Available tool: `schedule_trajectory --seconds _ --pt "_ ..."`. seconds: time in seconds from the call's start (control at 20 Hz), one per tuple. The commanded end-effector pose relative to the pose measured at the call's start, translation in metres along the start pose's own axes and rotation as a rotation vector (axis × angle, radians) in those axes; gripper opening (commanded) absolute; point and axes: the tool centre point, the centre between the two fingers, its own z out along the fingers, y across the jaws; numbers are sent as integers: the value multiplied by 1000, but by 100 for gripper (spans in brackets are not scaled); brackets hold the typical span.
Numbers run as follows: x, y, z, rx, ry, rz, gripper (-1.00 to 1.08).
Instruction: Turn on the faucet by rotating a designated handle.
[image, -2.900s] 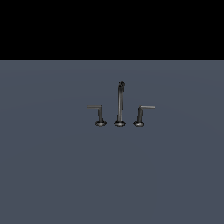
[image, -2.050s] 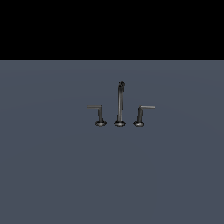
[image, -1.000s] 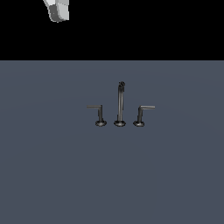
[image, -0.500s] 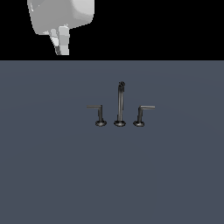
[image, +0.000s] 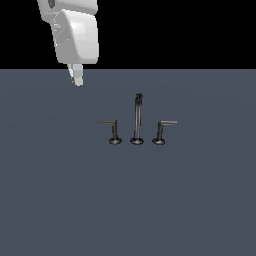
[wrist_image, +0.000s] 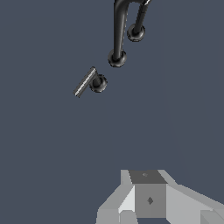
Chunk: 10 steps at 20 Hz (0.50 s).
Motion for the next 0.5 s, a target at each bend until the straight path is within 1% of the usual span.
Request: schedule_trajectory --seconds 0.0,0.45 --pt "5 -11 12 1 -1 46 -100" --pt "30 -47 55 -2 -2 214 -100"
